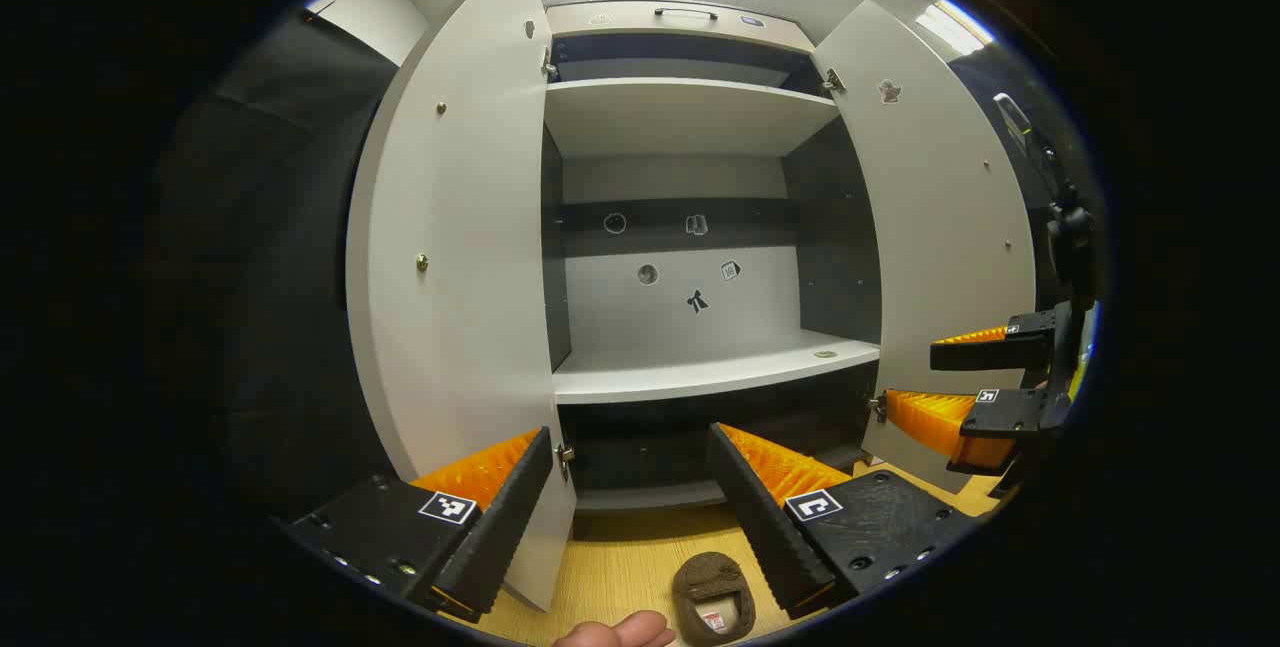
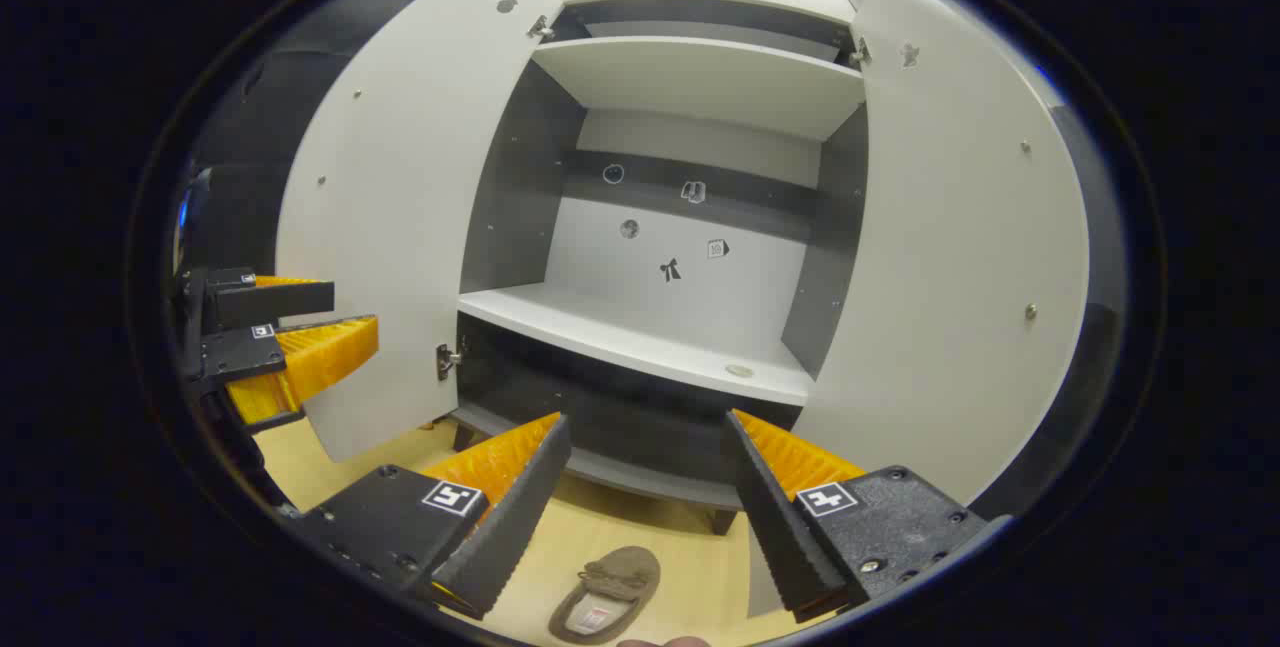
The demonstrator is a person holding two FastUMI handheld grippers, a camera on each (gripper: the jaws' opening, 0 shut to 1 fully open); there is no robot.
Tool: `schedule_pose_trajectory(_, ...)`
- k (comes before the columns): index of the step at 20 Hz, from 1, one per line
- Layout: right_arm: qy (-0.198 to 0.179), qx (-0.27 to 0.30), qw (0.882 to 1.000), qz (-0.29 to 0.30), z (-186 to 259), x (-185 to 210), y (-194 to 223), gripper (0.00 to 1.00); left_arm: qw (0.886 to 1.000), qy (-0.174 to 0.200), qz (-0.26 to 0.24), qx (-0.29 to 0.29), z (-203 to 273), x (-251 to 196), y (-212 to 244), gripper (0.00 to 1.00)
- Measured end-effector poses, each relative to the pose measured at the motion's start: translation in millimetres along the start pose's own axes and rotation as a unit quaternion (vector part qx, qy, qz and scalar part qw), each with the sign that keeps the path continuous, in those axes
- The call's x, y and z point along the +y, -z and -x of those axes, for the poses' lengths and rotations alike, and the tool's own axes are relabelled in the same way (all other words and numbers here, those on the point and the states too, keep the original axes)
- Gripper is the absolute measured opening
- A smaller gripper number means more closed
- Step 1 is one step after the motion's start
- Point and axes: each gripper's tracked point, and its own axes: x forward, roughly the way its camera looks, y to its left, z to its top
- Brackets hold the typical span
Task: Grab one shoe with the right hand and put it into the shoe cabinet, grab the other shoe with the left hand and put it into the shoe cabinet; then close the right door with the right hand and the left door with the left hand.
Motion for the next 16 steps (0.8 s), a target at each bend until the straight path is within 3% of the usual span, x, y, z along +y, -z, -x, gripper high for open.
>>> schedule_pose_trajectory(16, -0.014, 0.016, 1.0, 0.001, -4, 13, 17, 0.99, 1.0, -0.007, -0.009, 0.011, 2, 8, 11, 0.96)
